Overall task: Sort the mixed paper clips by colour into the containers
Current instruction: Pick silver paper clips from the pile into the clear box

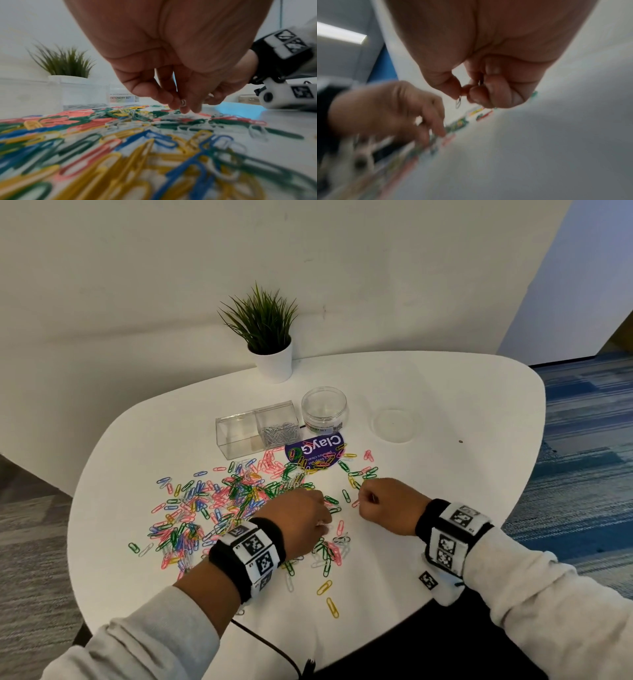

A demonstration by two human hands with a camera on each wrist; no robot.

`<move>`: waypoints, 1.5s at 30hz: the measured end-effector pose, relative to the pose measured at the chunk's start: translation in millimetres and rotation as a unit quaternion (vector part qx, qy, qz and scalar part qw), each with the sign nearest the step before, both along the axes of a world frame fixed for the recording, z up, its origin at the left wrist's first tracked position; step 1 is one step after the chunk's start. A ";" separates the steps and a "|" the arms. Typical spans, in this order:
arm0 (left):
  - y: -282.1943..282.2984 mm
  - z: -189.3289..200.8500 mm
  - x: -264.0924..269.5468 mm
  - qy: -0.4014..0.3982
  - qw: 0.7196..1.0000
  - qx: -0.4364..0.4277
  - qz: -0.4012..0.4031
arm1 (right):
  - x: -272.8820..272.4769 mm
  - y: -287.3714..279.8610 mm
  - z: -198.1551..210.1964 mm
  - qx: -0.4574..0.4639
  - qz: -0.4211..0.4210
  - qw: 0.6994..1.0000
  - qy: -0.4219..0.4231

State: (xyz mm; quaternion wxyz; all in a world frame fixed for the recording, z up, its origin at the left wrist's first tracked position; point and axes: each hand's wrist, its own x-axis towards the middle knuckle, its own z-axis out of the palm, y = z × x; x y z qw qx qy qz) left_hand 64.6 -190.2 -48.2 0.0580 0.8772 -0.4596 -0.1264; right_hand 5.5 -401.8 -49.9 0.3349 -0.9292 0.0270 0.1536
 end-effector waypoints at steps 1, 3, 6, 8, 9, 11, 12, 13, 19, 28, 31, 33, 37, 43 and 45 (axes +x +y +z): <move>-0.7 -0.9 -0.7 -0.009 1.000 0.008 -0.007 | 1.5 -2.9 0.1 0.079 -0.049 0.996 0.009; -1.3 -2.9 -1.1 -0.017 1.000 0.015 -0.009 | 3.5 -7.2 1.7 0.301 -0.157 0.939 0.049; -1.6 -7.9 -0.6 -0.021 1.000 0.013 -0.012 | 8.1 -15.6 4.8 0.476 -0.239 0.843 0.078; -0.6 -11.0 1.2 -0.008 1.000 0.009 -0.009 | 13.1 -19.4 5.8 0.423 -0.235 0.873 0.064; 0.5 -10.7 2.9 0.002 1.000 0.005 -0.004 | 14.8 -19.9 7.2 0.341 -0.210 0.916 0.042; 3.8 -4.1 9.8 0.034 0.999 -0.024 0.027 | 15.8 -17.1 9.3 0.129 -0.113 0.985 -0.019; 6.0 2.0 15.8 0.053 0.996 -0.048 0.053 | 14.8 -12.2 10.5 0.045 -0.048 0.997 -0.044; 9.2 8.1 23.5 0.069 0.992 -0.069 0.082 | 13.4 -6.1 9.9 -0.014 0.013 0.998 -0.058; 21.6 45.0 88.7 0.022 0.974 -0.140 0.179 | 19.1 17.4 -4.8 -0.128 0.112 0.985 -0.019; 8.6 60.9 177.3 -0.027 0.976 -0.048 0.212 | 13.7 14.6 -4.3 -0.142 0.139 0.979 -0.048; 10.7 60.0 179.8 -0.015 0.976 -0.046 0.211 | 27.6 11.3 8.3 -0.092 0.112 0.988 -0.056; 18.1 57.1 179.7 -0.014 0.970 -0.086 0.225 | 47.4 13.1 22.7 -0.077 0.096 0.990 -0.069; 41.5 43.9 176.5 -0.038 0.959 -0.113 0.258 | 106.0 28.6 55.3 -0.073 0.081 0.988 -0.108; 62.0 17.1 156.9 -0.020 0.970 0.039 0.238 | 193.7 69.2 75.0 -0.161 0.097 0.969 -0.159; 67.8 11.8 152.0 -0.028 0.974 0.008 0.223 | 207.5 76.6 69.0 -0.210 0.118 0.963 -0.124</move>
